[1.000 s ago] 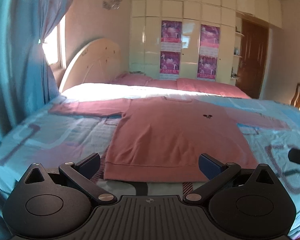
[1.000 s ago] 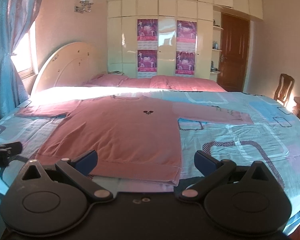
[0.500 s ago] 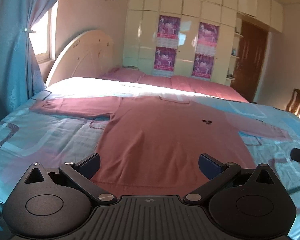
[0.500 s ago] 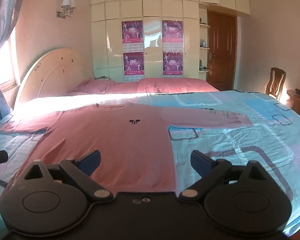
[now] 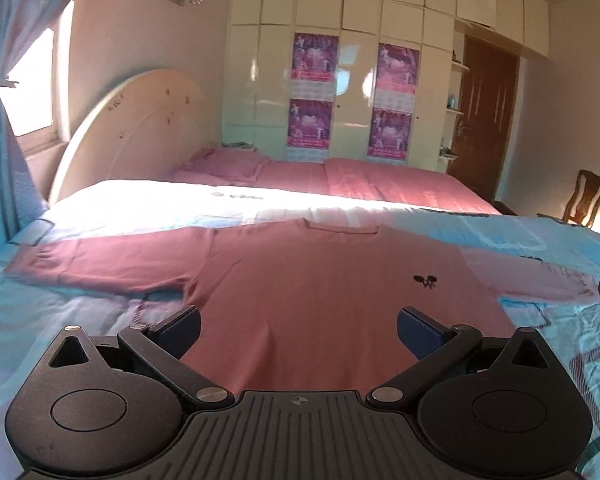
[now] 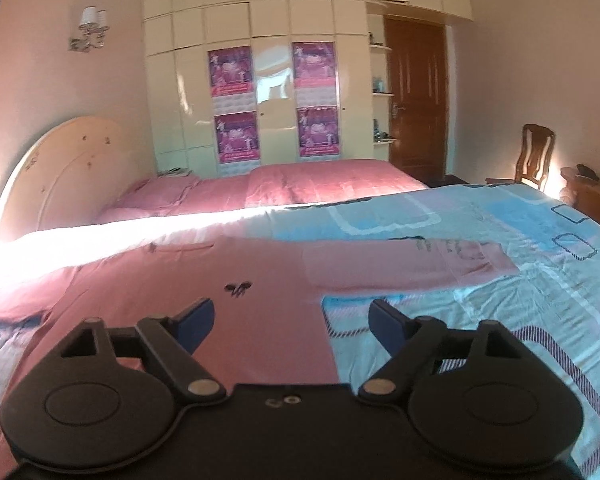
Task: Fold small clothes
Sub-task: 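Grasp the sweatshirt sleeve cuff with the right gripper and lift it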
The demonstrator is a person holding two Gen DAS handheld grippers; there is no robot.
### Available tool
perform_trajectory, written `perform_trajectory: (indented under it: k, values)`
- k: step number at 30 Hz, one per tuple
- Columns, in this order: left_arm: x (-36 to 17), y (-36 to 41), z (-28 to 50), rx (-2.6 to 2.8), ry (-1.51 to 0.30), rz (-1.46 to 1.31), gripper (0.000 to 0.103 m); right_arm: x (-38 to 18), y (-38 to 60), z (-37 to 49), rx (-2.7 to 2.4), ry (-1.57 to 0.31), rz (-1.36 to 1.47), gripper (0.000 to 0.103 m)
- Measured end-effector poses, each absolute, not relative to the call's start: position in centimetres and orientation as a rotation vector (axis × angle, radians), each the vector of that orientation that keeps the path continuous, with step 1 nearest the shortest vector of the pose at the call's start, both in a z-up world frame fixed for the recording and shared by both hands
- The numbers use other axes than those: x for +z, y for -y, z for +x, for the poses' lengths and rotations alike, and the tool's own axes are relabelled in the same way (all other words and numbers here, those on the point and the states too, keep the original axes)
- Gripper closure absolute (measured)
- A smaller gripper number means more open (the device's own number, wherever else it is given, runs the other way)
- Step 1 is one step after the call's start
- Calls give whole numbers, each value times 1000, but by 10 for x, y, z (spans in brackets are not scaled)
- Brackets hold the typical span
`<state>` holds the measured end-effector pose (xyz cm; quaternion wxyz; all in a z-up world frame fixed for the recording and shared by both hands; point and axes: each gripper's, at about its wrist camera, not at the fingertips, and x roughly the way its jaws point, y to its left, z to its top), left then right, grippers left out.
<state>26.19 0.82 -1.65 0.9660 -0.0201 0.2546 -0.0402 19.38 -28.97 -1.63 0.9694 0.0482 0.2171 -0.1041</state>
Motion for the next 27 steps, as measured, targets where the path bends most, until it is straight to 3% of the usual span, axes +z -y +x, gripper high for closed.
perform_trajectory:
  k: [8, 13, 27]
  values:
    - [-18, -2, 317, -125, -537, -78, 0, -8, 324, 231, -308, -421, 133, 41]
    - [-28, 19, 346, -139, -570, -79, 0, -11, 367, 246, -387, -420, 166, 57]
    - [-65, 129, 405, -79, -690, -39, 0, -77, 548, 308, -544, -506, 348, 59]
